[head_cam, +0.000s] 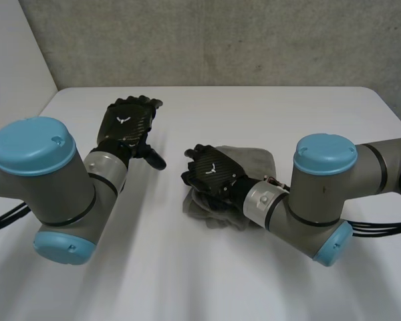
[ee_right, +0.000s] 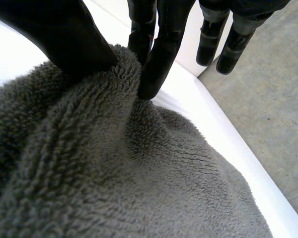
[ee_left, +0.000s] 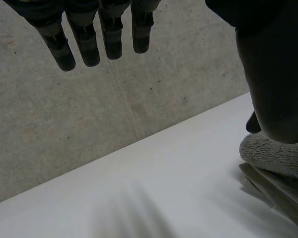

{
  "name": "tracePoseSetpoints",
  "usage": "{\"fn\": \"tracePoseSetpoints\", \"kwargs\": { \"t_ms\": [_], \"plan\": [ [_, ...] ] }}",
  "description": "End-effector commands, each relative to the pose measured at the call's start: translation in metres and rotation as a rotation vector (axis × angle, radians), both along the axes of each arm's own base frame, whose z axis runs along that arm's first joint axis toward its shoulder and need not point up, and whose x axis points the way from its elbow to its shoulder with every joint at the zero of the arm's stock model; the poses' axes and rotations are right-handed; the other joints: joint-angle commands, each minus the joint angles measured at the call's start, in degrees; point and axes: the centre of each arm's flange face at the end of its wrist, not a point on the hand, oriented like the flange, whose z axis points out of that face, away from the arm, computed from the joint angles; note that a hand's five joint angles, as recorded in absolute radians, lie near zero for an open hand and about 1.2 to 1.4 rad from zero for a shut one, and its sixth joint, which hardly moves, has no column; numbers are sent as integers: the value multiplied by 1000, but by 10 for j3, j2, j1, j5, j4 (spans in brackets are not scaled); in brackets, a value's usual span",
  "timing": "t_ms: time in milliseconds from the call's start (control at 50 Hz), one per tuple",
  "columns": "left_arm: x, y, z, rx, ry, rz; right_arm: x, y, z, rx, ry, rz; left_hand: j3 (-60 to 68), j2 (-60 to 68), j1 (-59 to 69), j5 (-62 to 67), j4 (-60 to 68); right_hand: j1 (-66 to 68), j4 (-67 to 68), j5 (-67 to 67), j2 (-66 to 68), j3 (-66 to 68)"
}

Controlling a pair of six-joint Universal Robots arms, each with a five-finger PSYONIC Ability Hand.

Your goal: Fold the towel.

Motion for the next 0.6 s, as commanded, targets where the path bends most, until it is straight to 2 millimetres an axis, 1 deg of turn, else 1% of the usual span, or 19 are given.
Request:
{"fn": "tracePoseSetpoints", "kwargs": {
  "t_ms": [20, 120, 140, 220, 240, 260, 280, 320, 340, 360, 380, 420, 440, 480, 500, 520, 540, 580, 600],
  "plan": [
    [0, 0, 0, -1, 1, 0, 3, -5, 8, -17, -18, -6, -29, -37, -66, -32, -32, 71, -33, 36, 28, -20],
    [0, 0, 1, -1, 1, 1, -1, 4, 6, 25, 8, -5, -29, -37, -66, -32, -32, 71, -33, 36, 28, -20],
    [0, 0, 1, -3, 1, 1, -7, 6, 6, 45, 20, -11, -29, -37, -66, -32, -32, 71, -33, 36, 28, -20],
    [1, 0, 4, -8, 4, 1, -17, 14, 19, 45, 18, -14, -29, -37, -66, -32, -32, 71, -33, 36, 28, -20],
    [1, 0, 4, -9, 7, 1, -24, 17, 27, 39, 11, -21, -29, -37, -66, -32, -32, 71, -33, 36, 28, -20],
    [1, 0, 4, -9, 5, 1, -33, 14, 35, 29, 5, -45, -29, -37, -66, -32, -32, 71, -33, 36, 28, -20],
    [1, 0, 4, -9, 5, 1, -34, 14, 35, 28, 5, -45, -29, -37, -66, -32, -32, 71, -33, 36, 28, -20],
    [1, 0, 4, -8, 4, 1, -62, -1, 43, 23, 4, -123, -29, -37, -66, -32, -32, 71, -33, 36, 28, -20],
    [1, 0, 4, -8, 4, 1, -62, -1, 43, 23, 4, -123, -29, -37, -66, -32, -32, 71, -33, 36, 28, -20],
    [1, 0, 4, -8, 4, 1, -76, -6, 50, 17, -6, -148, -29, -37, -66, -32, -32, 71, -33, 36, 28, -20],
    [1, 0, 4, -8, 4, 1, -76, -6, 50, 17, -6, -149, -29, -37, -66, -32, -32, 71, -33, 36, 28, -20],
    [1, 0, 4, -8, 4, 1, -105, -12, 58, 15, -22, -186, -29, -37, -66, -32, -32, 71, -33, 36, 28, -20],
    [1, 0, 4, -8, 4, 1, -105, -13, 58, 15, -22, -187, -29, -37, -66, -32, -32, 71, -33, 36, 28, -20],
    [1, 0, 5, -10, 7, 1, -138, -26, 62, 23, -37, -251, -29, -37, -66, -32, -32, 71, -33, 36, 28, -20],
    [1, 0, 5, -10, 7, 1, -138, -26, 62, 23, -37, -251, -29, -37, -66, -32, -32, 71, -33, 36, 28, -20],
    [1, 1, 4, -9, 5, 1, -154, -31, 62, 32, -44, -280, -29, -37, -66, -32, -32, 71, -33, 36, 28, -20],
    [1, 1, 4, -9, 5, 1, -154, -31, 62, 32, -44, -280, -29, -37, -66, -32, -32, 71, -33, 36, 28, -20],
    [0, 1, 5, -11, 6, 0, -176, -36, 59, 56, -60, -307, -29, -37, -66, -32, -32, 71, -33, 36, 28, -20],
    [0, 1, 5, -11, 6, 0, -176, -36, 59, 56, -60, -308, -29, -37, -66, -32, -32, 71, -33, 36, 28, -20]
  ]
}}
